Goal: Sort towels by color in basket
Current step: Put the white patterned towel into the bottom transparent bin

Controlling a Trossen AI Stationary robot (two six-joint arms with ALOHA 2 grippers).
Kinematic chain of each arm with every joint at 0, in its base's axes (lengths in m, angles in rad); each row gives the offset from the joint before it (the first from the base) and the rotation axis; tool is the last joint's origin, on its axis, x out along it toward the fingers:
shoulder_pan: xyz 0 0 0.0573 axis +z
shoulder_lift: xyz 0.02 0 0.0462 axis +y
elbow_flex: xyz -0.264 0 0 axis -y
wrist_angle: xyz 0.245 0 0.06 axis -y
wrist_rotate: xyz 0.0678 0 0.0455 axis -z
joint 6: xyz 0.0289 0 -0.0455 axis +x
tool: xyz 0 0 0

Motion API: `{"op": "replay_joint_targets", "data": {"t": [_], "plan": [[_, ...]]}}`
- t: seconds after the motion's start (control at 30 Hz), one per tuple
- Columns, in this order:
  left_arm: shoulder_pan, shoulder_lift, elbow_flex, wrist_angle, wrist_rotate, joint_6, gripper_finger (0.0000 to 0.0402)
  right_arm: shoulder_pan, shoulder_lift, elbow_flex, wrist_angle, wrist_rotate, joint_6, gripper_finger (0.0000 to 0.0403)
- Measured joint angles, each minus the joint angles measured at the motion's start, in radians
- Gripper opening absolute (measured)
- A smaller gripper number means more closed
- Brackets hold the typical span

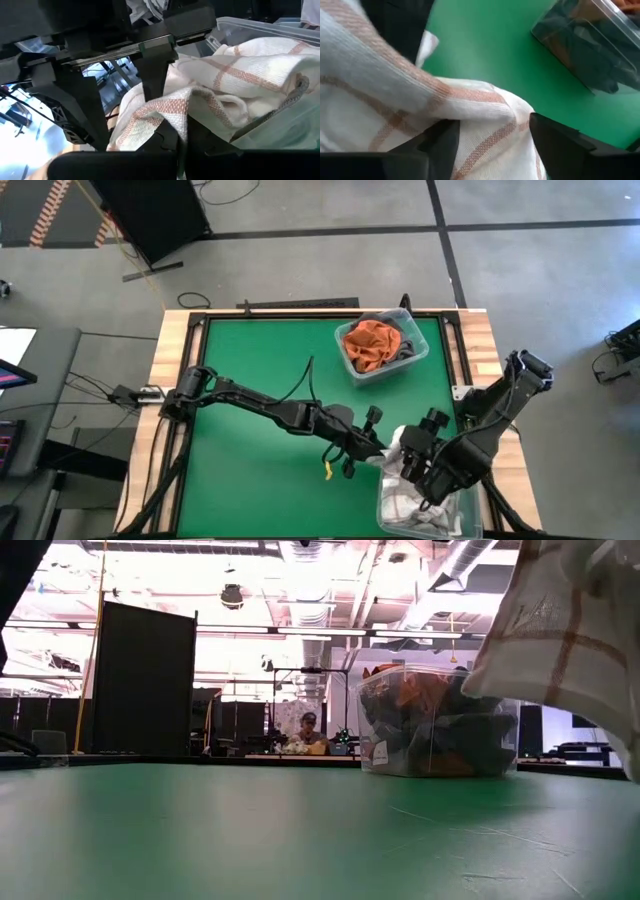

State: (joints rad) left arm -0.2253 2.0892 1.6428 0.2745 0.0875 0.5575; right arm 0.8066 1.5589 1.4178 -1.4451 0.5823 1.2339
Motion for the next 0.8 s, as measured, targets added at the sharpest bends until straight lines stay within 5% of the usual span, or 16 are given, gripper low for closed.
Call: {"op": "replay_joint_targets", "data": {"t": [0.17, 0.4, 0.63, 0.8], "plan": [[0.0, 0.0, 0.0, 0.01, 0.0, 0.007, 0.0, -0.015, 0.0, 0.0, 0.033, 0.018, -0.065, 0.022], [0.0, 0.0, 0.0, 0.03, -0.001, 0.011, 0.0, -0.017, 0.0, 0.0, 0.033, 0.019, -0.095, 0.0024], [-0.001, 0.0, 0.0, 0.028, -0.015, -0.003, 0.0002, -0.005, 0.0, 0.004, 0.024, 0.017, -0.056, 0.0017], [-0.001, 0.0, 0.0, 0.009, -0.041, -0.006, 0.0048, 0.031, 0.0, 0.07, -0.017, 0.014, -0.013, 0.0013]]}}
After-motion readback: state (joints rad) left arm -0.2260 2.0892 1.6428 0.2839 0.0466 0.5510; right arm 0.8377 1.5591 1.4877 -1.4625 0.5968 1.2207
